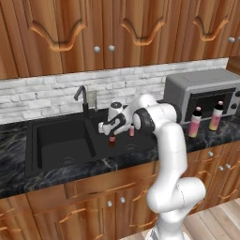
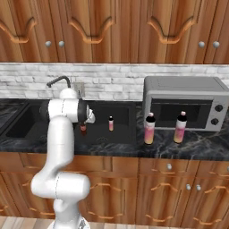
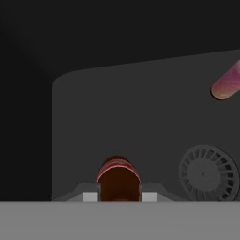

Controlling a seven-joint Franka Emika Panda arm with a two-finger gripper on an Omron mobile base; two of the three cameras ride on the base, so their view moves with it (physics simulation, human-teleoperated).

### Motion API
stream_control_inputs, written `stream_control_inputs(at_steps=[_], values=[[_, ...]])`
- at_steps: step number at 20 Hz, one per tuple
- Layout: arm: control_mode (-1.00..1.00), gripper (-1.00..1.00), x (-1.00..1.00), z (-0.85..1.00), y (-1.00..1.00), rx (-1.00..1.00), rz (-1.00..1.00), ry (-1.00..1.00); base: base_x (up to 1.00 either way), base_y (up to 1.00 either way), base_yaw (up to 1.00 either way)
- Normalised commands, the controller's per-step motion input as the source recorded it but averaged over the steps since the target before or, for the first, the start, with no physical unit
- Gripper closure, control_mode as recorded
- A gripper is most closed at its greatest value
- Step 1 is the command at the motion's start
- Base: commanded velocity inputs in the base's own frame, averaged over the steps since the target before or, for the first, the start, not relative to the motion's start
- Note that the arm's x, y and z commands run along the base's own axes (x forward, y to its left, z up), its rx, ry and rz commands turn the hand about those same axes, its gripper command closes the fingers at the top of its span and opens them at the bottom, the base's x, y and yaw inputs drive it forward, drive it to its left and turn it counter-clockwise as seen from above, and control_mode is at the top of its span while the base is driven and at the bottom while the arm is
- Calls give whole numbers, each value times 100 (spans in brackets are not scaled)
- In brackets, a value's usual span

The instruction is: Place the large bottle from the dining counter next to the other large bottle outside the sink, and place the small bottle from the dining counter next to the other small bottle inside the sink.

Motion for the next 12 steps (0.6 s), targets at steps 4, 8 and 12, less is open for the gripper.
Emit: stream_control_inputs(at_steps=[4,8,12], values=[[-100,100,18,-31,0,-1,0,0,0,0,0],[-100,100,8,-28,0,0,0,0,0,0,0],[-100,100,2,-19,0,-2,0,0,0,0,0]])
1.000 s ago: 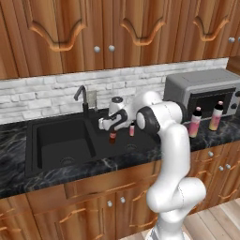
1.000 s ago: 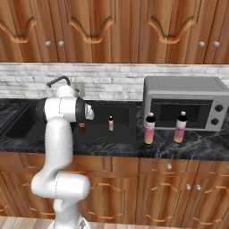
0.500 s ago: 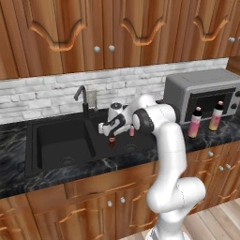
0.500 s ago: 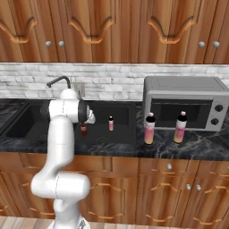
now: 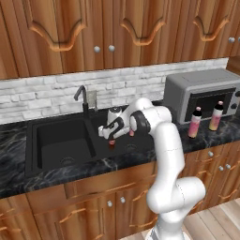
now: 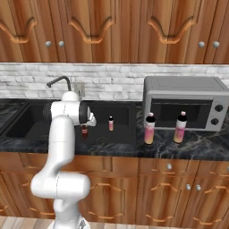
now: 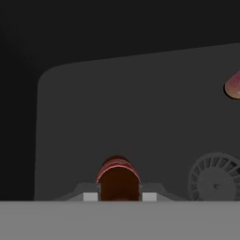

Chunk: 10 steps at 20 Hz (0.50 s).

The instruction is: Place the large bottle from the dining counter next to the other large bottle outside the sink, and place the small bottle from the dining counter next to the other small bottle inside the sink.

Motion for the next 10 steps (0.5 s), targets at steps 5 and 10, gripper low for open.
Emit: stream_control_inputs(at_steps=[5,10], values=[[-100,100,0,-19,0,-3,0,0,0,0,0],[-100,100,0,-15,0,-2,0,1,0,0,0]])
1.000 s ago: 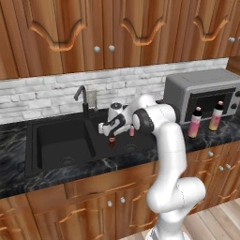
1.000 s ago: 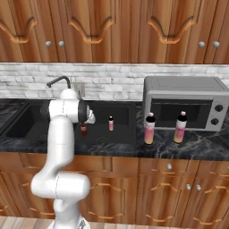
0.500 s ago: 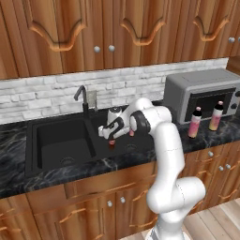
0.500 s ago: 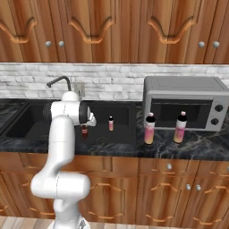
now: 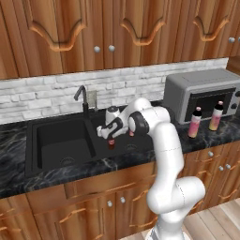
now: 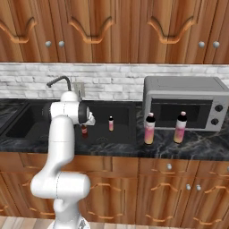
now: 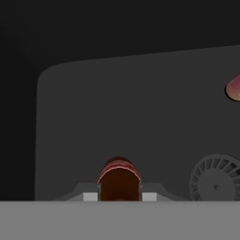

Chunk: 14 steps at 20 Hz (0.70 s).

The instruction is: Place the large bottle from the dining counter next to the other large bottle outside the sink, and place the small bottle from the dining counter next to the other small bottle inside the sink.

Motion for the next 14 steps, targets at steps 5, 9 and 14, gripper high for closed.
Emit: stream_control_inputs(at_steps=[5,9,14], values=[[-100,100,0,0,0,0,0,0,0,0,0],[-100,-100,0,0,0,0,0,0,0,0,0],[-100,-100,0,0,0,0,0,0,0,0,0]])
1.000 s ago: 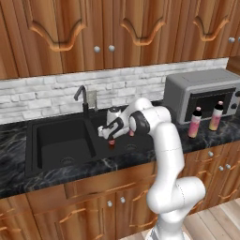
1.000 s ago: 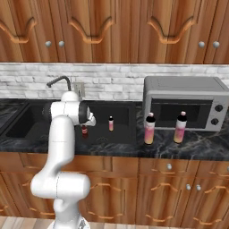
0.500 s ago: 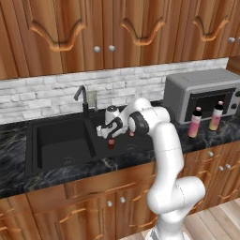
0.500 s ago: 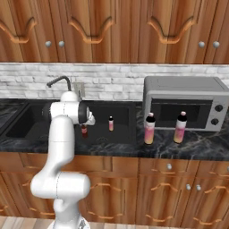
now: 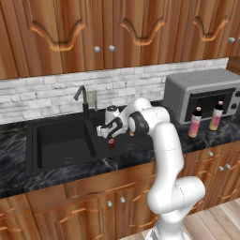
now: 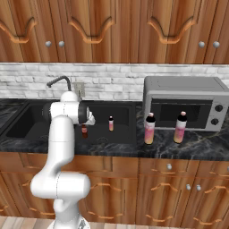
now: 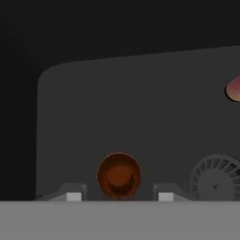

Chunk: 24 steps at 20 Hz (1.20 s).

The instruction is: Place the large bottle from the dining counter next to the other large bottle outside the sink, and place the small bottle from the dining counter next to the other small bottle inside the sink.

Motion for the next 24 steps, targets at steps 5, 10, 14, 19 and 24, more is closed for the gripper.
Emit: stream_control_inputs(at_steps=[5,10,14,19,24], values=[[-100,-100,0,0,-1,0,0,0,0,0,0],[-100,-100,-1,26,0,0,0,0,0,0,0],[-100,-100,-46,25,-9,0,0,0,0,0,0],[-100,-100,-56,23,-6,0,0,-2,0,0,0],[-100,-100,-15,62,-4,0,0,-1,0,0,0]])
